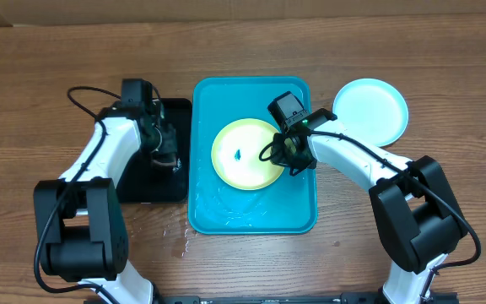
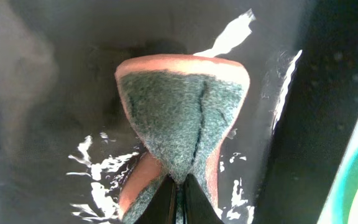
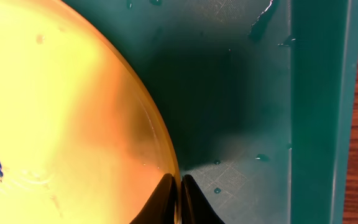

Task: Clean dirty plates on tray and stack at the side
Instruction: 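Lower the left gripper to the black tray and grasp the sponge, then lift the sponge with the left gripper and bring it over the yellow plate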

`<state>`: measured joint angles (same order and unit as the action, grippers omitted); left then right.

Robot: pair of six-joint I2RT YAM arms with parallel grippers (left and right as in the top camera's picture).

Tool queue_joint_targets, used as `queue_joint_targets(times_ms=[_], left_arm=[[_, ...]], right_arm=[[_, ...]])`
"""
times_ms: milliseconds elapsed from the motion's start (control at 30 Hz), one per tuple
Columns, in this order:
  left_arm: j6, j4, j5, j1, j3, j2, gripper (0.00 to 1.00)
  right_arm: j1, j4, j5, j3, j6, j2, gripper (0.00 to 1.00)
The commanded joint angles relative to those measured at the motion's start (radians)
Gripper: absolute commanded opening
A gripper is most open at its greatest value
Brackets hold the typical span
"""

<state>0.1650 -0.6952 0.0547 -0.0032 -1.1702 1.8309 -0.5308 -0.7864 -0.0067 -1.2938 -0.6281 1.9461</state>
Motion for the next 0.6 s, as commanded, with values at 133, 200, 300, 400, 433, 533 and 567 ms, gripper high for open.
queue_joint_targets(times_ms=[133, 200, 300, 400, 433, 533, 567], left_arm=[[-0.057, 0.021, 0.032, -0.011, 0.023, 0.000, 0.30], [-0.057, 0.019, 0.030, -0.011, 0.023, 0.000, 0.37], [-0.057, 0.018, 0.016, -0.011, 0.023, 0.000, 0.36], [-0.057, 0.019, 0.016, -0.011, 0.024, 0.000, 0.34], [-0.057, 0.019, 0.014, -0.011, 0.026, 0.000, 0.34], [-0.057, 0.028, 0.003, -0.011, 0.037, 0.000, 0.33], [-0.057, 0.028, -0.008, -0.011, 0.039, 0.000, 0.30]], right_arm=[[-0.001, -0.001, 0.014, -0.009, 0.000, 0.003, 0.07], [-0.001, -0.001, 0.014, -0.009, 0.000, 0.003, 0.07], [-0.001, -0.001, 0.016, -0.009, 0.000, 0.003, 0.07], [-0.001, -0.001, 0.016, -0.009, 0.000, 0.003, 0.07], [-0.001, -0.001, 0.016, -0.009, 0.000, 0.003, 0.07], [-0.001, -0.001, 0.016, -0.009, 0.000, 0.003, 0.07], [-0.001, -0.001, 0.016, -0.009, 0.000, 0.003, 0.07]])
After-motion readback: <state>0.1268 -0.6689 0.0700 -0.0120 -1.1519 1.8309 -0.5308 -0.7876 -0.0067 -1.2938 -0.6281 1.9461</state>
